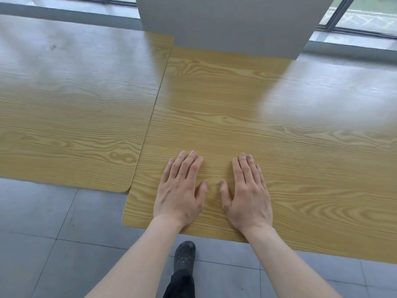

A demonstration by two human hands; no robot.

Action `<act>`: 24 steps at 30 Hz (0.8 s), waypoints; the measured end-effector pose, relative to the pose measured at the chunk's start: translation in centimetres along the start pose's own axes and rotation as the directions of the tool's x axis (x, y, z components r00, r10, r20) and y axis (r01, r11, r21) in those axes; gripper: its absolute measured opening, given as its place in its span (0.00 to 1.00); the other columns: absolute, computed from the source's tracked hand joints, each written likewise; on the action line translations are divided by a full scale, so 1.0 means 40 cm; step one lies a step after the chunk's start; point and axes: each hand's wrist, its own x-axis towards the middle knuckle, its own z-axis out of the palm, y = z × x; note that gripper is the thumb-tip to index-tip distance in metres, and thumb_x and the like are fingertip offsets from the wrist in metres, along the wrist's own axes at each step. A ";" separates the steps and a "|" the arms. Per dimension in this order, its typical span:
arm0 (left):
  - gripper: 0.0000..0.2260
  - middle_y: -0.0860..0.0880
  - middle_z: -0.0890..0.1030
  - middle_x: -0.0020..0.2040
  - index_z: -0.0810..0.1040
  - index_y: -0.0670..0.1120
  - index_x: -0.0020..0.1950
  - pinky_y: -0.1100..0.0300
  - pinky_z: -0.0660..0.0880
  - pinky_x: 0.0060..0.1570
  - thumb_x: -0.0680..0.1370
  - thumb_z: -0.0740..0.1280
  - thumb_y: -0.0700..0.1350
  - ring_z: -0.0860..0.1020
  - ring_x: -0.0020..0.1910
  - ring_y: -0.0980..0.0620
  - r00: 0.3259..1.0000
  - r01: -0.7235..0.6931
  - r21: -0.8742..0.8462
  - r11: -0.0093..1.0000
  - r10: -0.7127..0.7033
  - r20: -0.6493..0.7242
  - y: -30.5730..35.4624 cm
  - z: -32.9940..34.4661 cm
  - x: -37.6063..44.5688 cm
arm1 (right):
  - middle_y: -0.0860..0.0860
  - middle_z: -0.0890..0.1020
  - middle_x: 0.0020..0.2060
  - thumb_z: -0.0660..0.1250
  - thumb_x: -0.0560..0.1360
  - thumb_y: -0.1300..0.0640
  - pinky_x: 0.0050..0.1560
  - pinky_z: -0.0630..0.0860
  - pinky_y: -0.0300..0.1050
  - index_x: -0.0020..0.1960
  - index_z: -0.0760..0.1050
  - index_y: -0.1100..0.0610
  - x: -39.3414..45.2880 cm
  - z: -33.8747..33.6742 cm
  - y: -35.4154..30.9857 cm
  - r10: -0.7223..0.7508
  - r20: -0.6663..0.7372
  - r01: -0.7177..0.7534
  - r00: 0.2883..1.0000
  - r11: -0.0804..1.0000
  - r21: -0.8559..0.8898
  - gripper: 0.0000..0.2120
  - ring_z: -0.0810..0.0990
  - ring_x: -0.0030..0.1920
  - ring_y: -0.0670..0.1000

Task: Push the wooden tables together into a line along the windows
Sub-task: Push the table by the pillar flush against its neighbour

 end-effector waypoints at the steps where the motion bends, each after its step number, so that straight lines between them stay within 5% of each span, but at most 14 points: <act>1: 0.26 0.54 0.57 0.82 0.59 0.53 0.80 0.51 0.44 0.80 0.83 0.53 0.59 0.47 0.82 0.54 1.000 0.001 0.002 1.000 -0.001 0.003 0.000 0.000 0.003 | 0.56 0.60 0.81 0.55 0.82 0.42 0.81 0.51 0.52 0.79 0.61 0.61 0.002 0.001 0.000 -0.001 -0.002 0.001 1.000 1.000 -0.001 0.32 0.52 0.82 0.53; 24: 0.27 0.54 0.58 0.82 0.59 0.53 0.80 0.50 0.46 0.80 0.83 0.54 0.59 0.48 0.82 0.53 0.998 -0.058 -0.006 0.998 0.058 0.035 -0.019 -0.004 0.225 | 0.58 0.60 0.80 0.52 0.81 0.42 0.81 0.52 0.54 0.80 0.59 0.62 0.188 0.007 0.023 0.064 -0.031 -0.066 0.997 0.997 -0.037 0.33 0.52 0.82 0.55</act>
